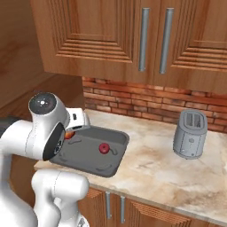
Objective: Pick the apple and peach from the fridge and place them inside the tupperware on the counter.
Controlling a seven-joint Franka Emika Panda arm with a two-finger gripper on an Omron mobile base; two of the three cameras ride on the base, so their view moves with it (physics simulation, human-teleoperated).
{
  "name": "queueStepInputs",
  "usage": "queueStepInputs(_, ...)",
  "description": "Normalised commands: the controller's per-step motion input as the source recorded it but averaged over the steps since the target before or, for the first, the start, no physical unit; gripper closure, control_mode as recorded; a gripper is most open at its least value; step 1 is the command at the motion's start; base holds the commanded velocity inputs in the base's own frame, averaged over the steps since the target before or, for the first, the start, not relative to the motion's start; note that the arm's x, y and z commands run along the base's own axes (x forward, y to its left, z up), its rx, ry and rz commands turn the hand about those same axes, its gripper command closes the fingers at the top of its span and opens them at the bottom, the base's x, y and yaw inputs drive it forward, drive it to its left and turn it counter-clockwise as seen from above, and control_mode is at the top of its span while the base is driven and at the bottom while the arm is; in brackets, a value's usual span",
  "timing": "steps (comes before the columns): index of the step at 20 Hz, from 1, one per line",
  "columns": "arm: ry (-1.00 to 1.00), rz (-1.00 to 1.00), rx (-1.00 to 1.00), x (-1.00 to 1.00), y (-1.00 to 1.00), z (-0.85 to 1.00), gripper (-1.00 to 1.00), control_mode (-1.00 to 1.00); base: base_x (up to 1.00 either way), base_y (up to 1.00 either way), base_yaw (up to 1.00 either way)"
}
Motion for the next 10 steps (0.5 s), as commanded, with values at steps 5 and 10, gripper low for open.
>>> queueStepInputs(5, 0.06, 0.08, 0.0, 0.37, 0.01, -0.77, 1.0, -1.0, 0.0, 0.0, 0.0)
queueStepInputs(10, 0.1, 0.07, 0.0, 0.56, 0.13, -0.62, 1.0, -1.0, 0.0, 0.0, 0.0)
